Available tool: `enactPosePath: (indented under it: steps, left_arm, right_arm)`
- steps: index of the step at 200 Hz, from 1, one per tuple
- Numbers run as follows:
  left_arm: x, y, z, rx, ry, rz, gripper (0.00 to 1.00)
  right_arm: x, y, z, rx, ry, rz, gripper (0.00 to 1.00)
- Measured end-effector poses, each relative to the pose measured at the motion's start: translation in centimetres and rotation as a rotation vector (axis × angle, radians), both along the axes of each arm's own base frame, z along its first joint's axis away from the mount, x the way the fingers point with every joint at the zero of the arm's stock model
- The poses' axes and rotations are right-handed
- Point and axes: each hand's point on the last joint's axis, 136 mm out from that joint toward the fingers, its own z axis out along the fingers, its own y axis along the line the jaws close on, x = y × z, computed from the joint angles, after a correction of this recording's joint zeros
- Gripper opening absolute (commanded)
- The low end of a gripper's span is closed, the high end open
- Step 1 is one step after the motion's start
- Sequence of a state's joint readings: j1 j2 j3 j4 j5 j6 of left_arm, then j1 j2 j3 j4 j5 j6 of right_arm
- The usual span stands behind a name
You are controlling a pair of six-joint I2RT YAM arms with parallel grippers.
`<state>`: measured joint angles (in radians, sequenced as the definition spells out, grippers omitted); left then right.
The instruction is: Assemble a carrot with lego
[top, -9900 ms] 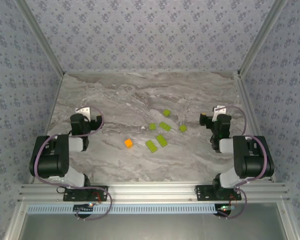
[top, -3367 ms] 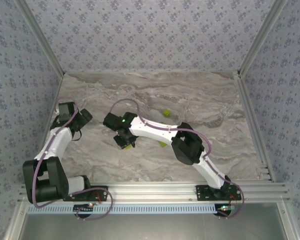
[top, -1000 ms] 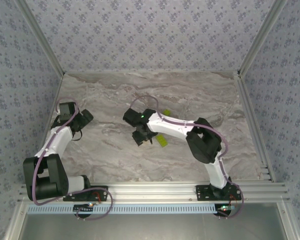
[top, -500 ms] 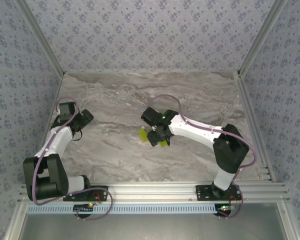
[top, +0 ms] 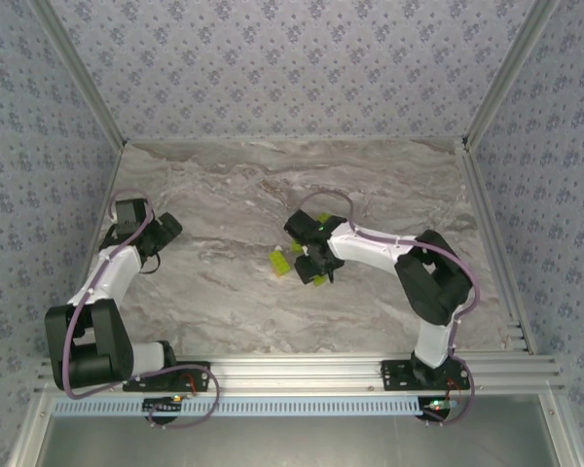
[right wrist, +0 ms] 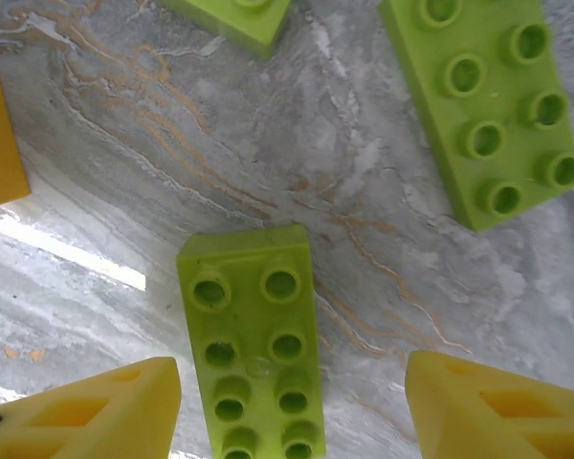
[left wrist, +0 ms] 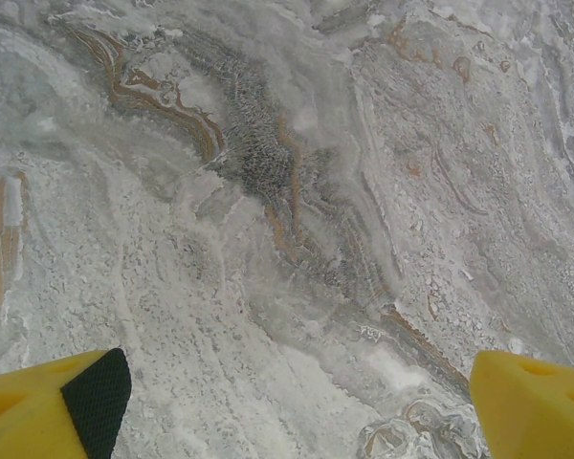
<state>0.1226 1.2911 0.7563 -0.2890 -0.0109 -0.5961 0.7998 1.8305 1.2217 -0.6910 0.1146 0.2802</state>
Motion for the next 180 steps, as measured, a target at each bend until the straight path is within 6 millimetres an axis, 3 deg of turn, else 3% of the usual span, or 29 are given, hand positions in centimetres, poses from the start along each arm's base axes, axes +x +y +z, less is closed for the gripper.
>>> enactPosePath:
  steps: [90, 137, 163, 180]
  left_arm:
    - [0.0, 0.0, -0.6, -0.002, 0.019, 0.0, 0.93]
    - [0.0, 0.0, -0.6, -0.003, 0.019, 0.0, 0.93]
    - [0.0, -0.1, -0.6, -0.005, 0.019, -0.002, 0.93]
    - [0.0, -0.1, -0.6, -0.005, 0.019, -0.002, 0.93]
  right_arm:
    - [0.3, 0.4, -1.5, 0.011, 0.024, 0.006, 0.38]
    - [0.2, 0.4, -1.3, 0.01, 0.027, 0.006, 0.32]
    - [-0.3, -0.1, -0.3, 0.004, 0.034, 0.003, 0.31]
    - [-0.2, 0.0, 1.8, 0.023, 0.017, 0.0, 0.31]
